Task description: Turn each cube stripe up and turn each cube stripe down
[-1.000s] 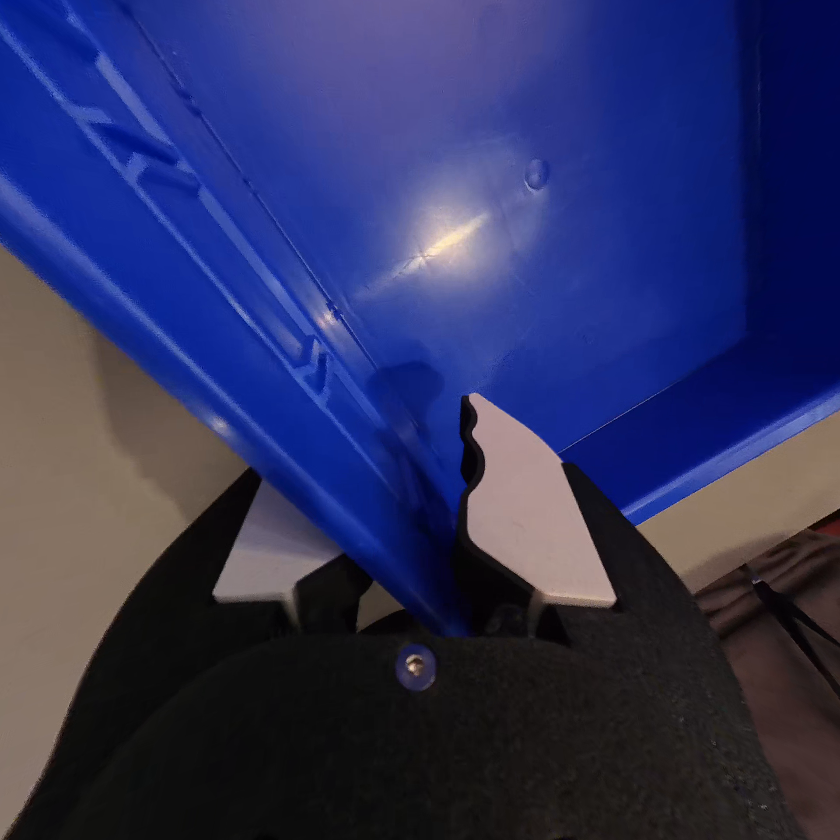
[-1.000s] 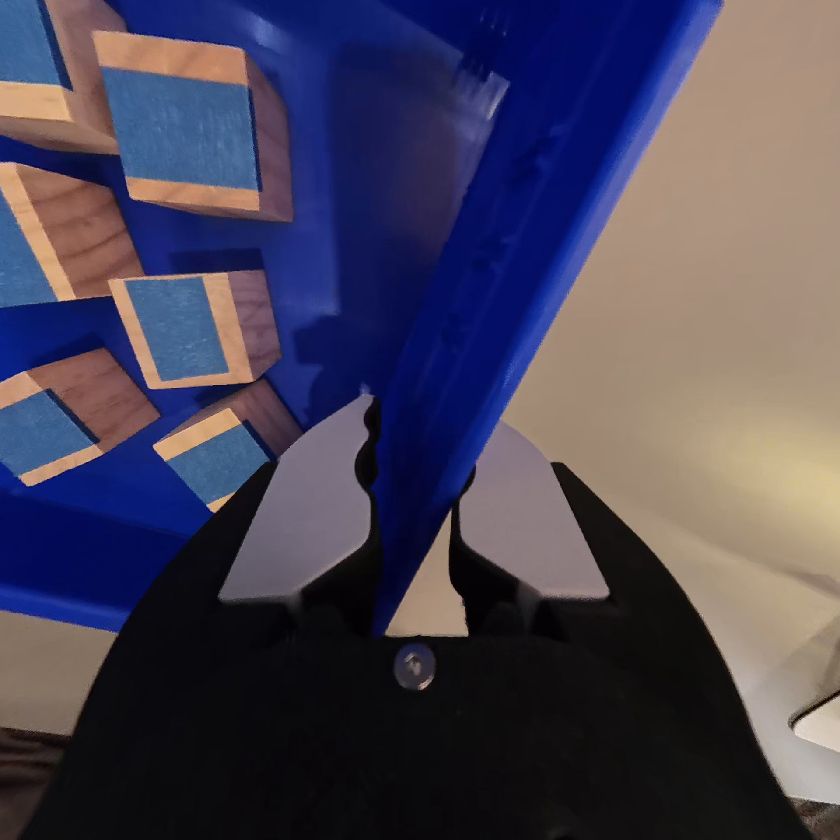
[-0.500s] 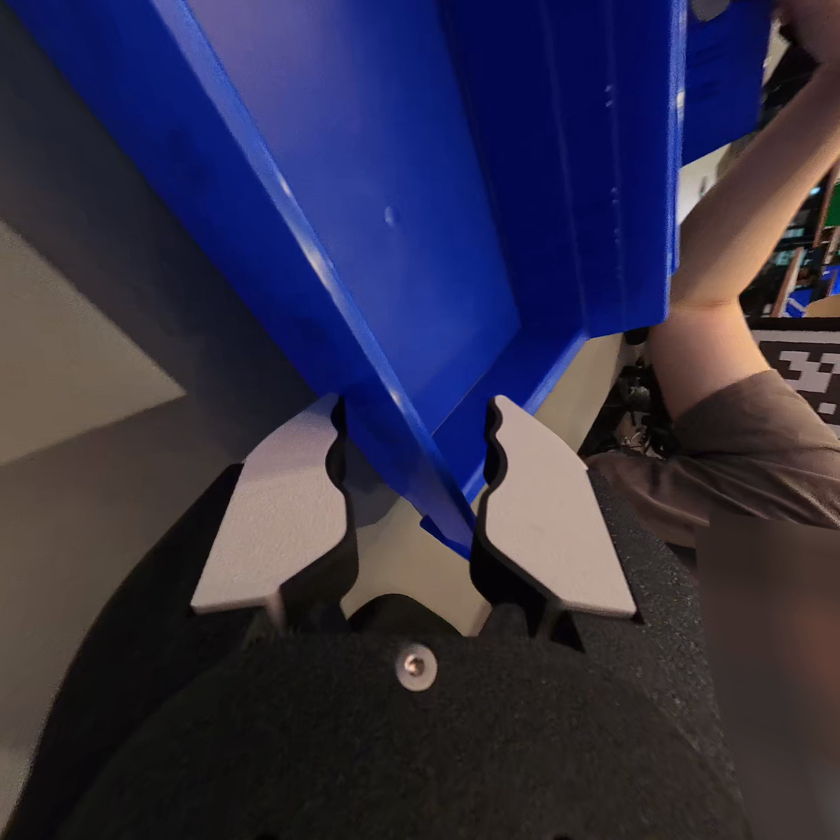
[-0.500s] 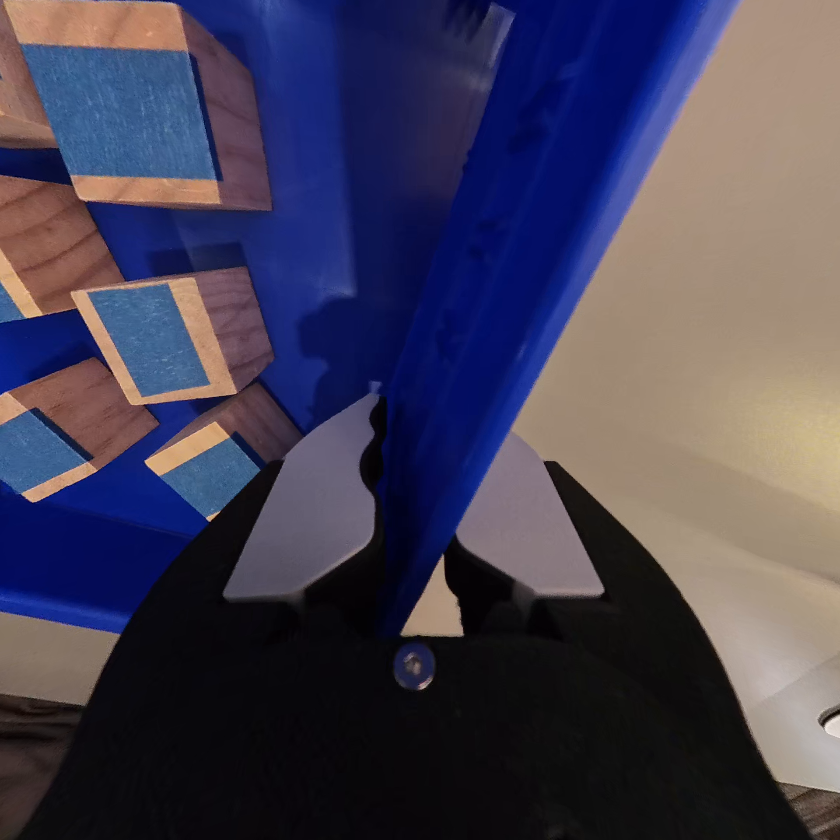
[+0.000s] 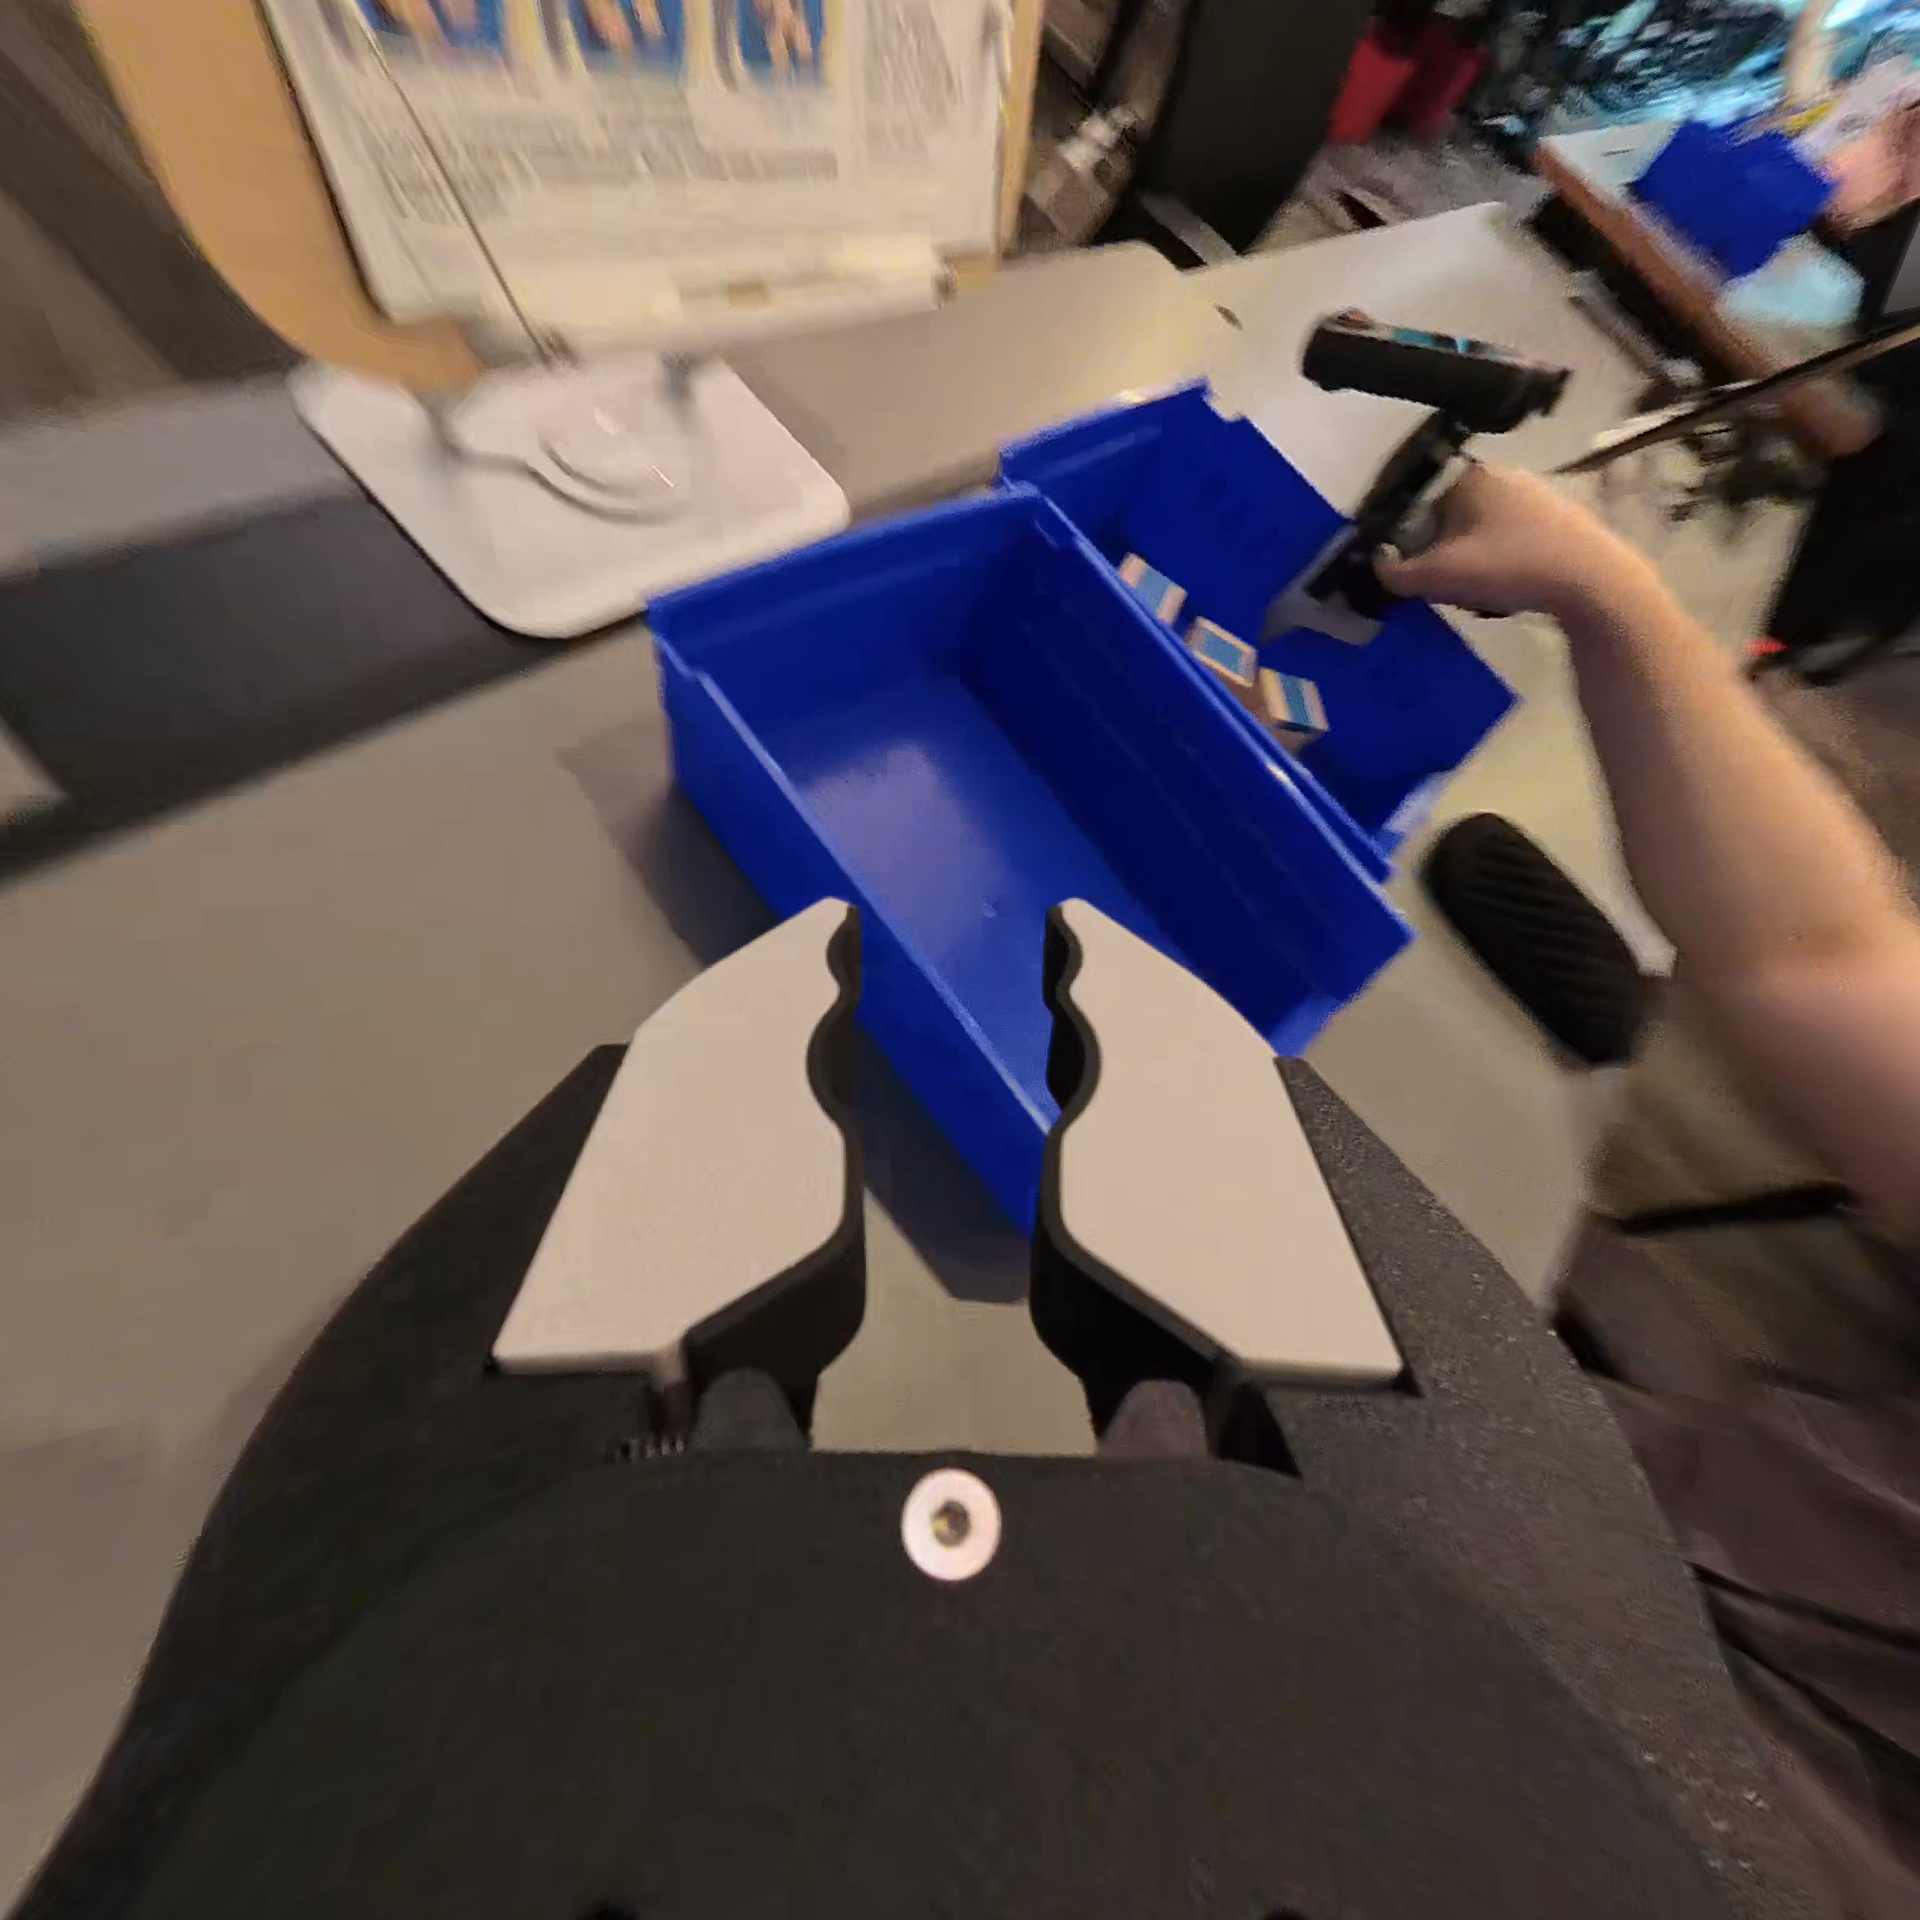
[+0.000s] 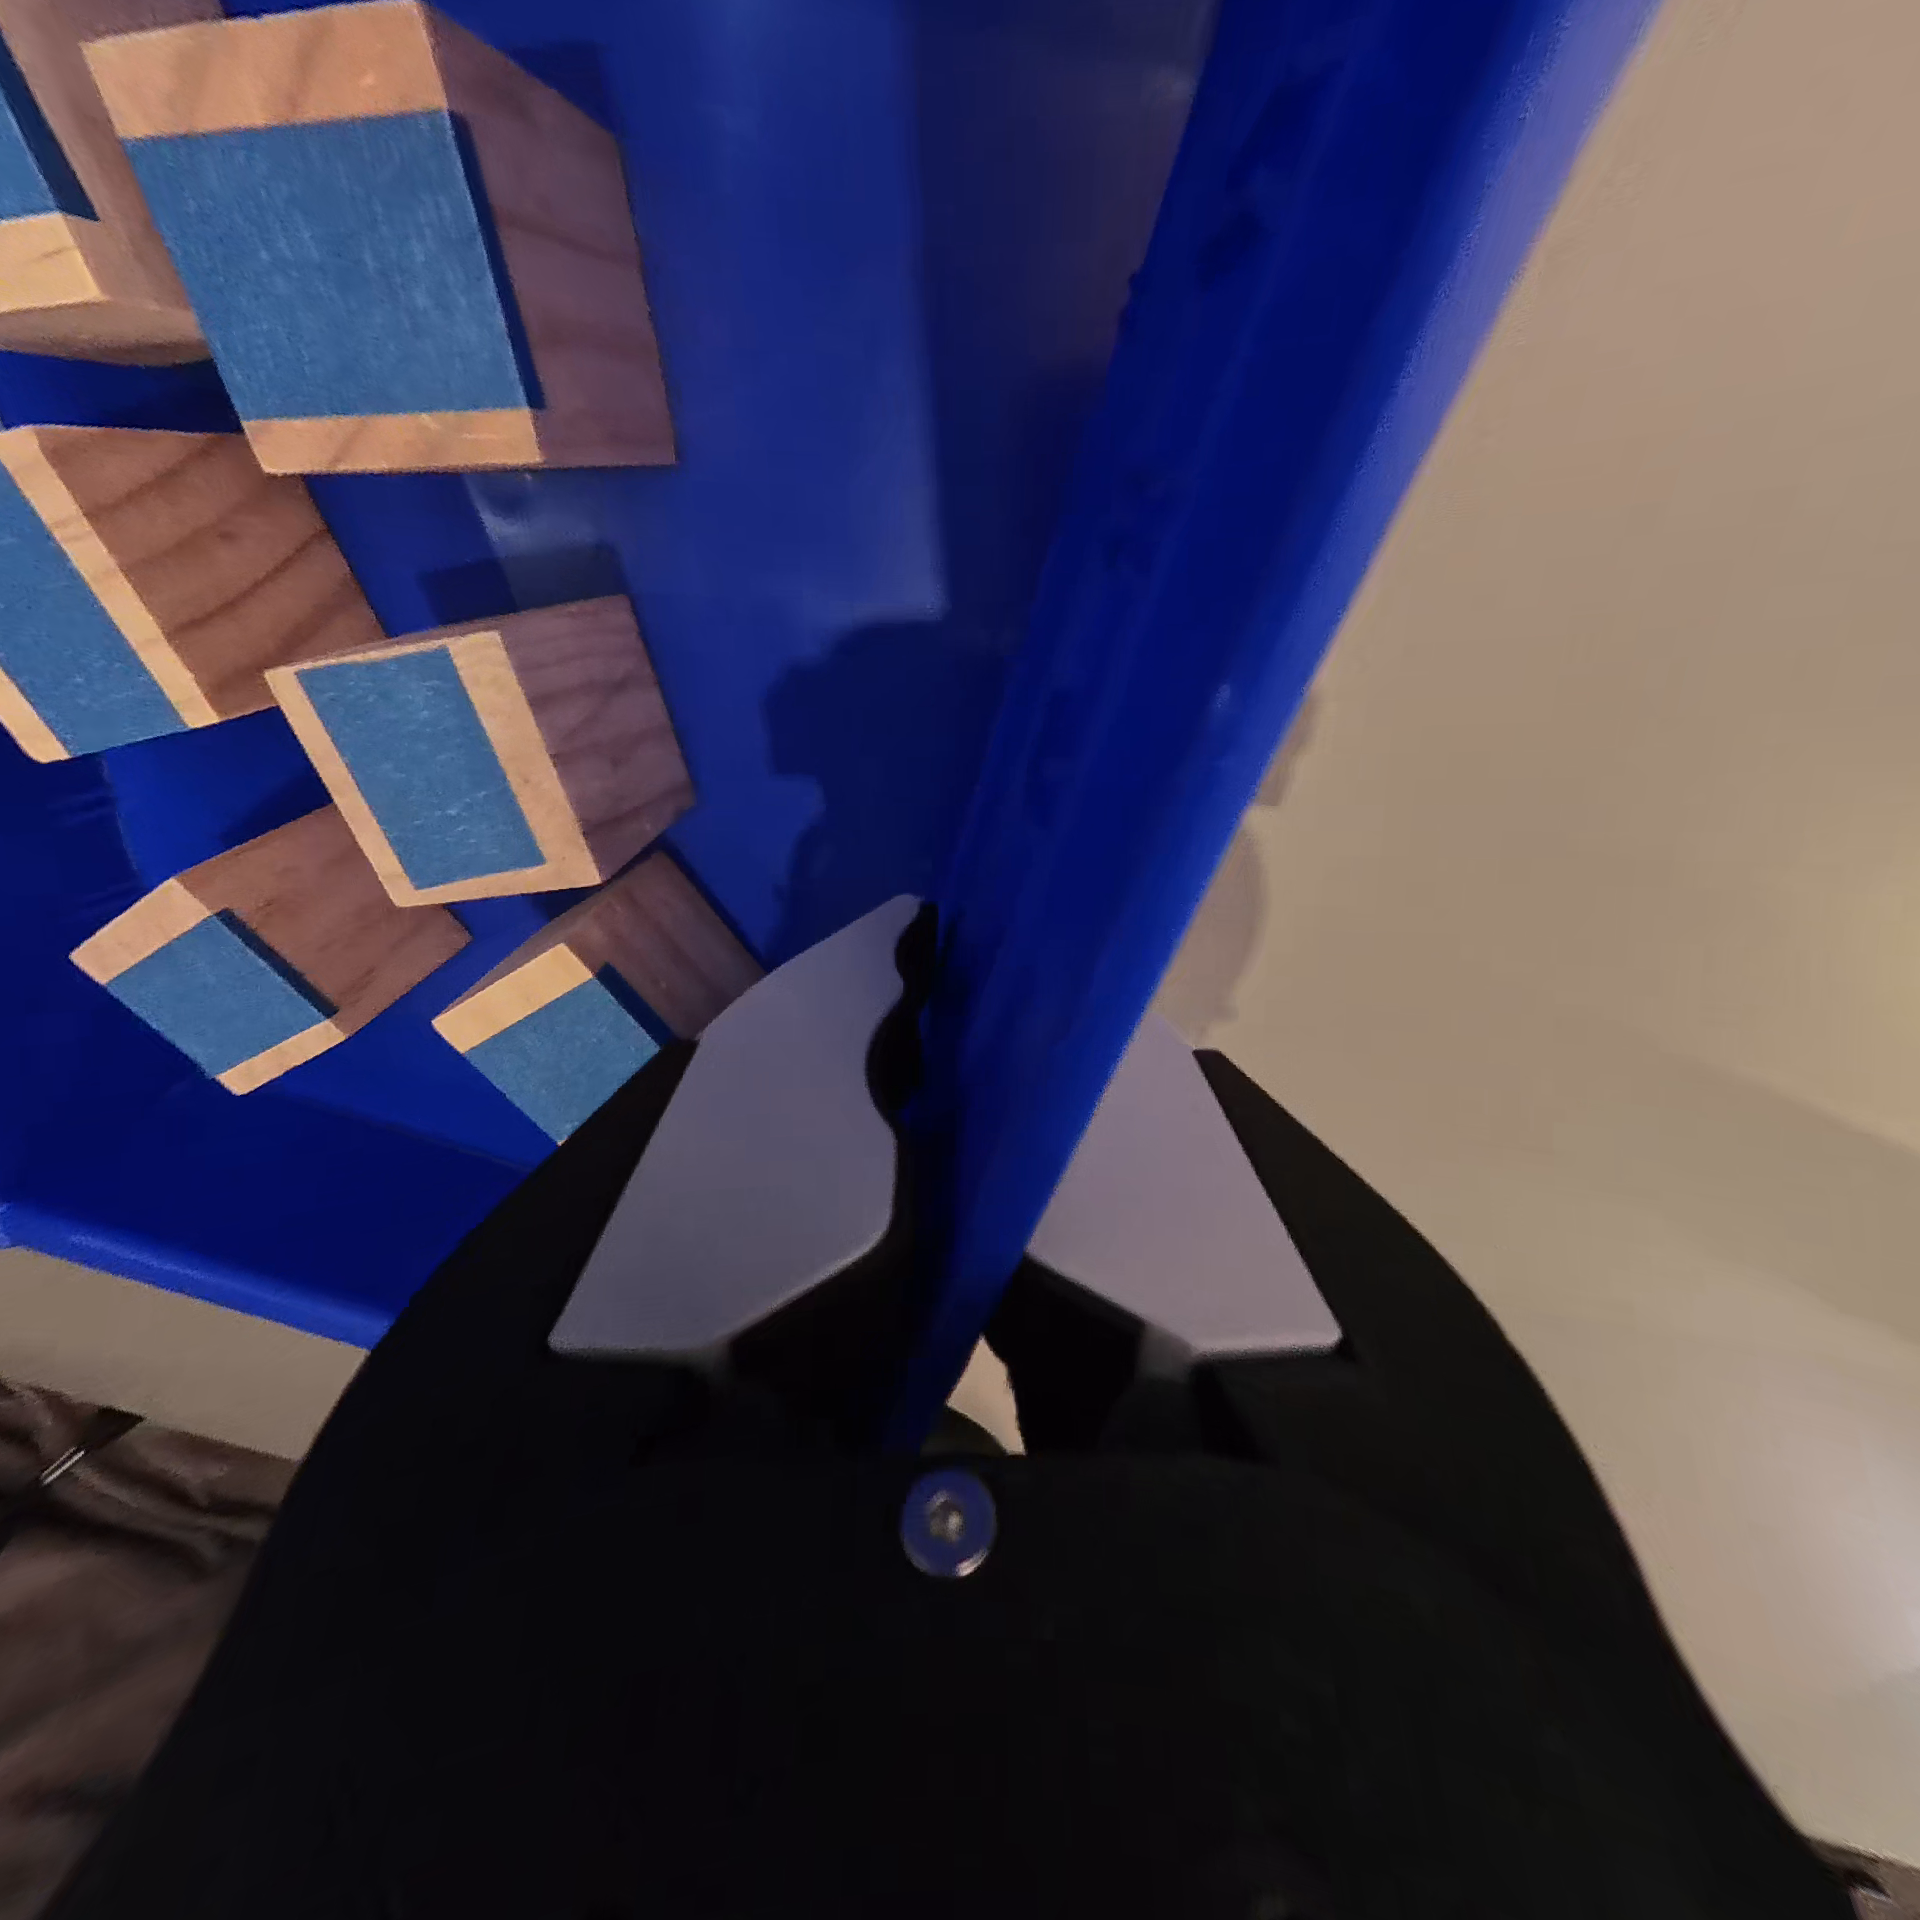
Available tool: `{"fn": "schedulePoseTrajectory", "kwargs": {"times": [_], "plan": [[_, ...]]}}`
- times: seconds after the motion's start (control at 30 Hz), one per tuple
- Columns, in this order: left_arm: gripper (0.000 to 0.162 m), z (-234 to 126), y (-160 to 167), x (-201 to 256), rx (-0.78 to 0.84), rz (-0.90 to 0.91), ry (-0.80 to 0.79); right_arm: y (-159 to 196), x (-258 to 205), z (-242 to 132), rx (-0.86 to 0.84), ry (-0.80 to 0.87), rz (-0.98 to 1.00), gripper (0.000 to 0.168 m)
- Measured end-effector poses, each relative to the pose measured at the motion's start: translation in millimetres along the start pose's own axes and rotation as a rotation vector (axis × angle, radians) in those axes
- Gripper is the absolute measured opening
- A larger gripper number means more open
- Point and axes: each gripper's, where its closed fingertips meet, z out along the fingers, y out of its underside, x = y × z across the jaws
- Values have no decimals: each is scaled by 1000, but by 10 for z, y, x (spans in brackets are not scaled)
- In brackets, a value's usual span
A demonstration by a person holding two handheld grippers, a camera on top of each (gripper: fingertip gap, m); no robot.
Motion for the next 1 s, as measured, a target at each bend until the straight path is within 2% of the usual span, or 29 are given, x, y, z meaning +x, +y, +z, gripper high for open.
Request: {"fn": "schedulePoseTrajectory", "kwargs": {"times": [0.13, 0.2, 0.27, 0.5, 0.67, 0.83, 1.0], "plan": [[32, -291, -270, -102, 153, 208, -288, 22, 54, -9, -2, -23, 8, 6], [41, -412, -370, -137, 240, 266, -404, 39, 115, -19, -6, -34, 35, 6], [41, -501, -427, -164, 312, 300, -481, 75, 203, -35, -10, -30, 65, 7], [35, -641, -458, -253, 362, 284, -481, 328, 421, -169, -5, -32, 161, 6], [36, -689, -451, -355, 355, 261, -526, 431, 449, -556, -18, 14, 172, 6], [35, -718, -468, -368, 365, 207, -547, 219, 206, -1171, 2, 87, 103, 6], [35, -774, -433, -421, 350, 170, -601, -249, -516, -1556, 27, 82, -32, 6]]}}
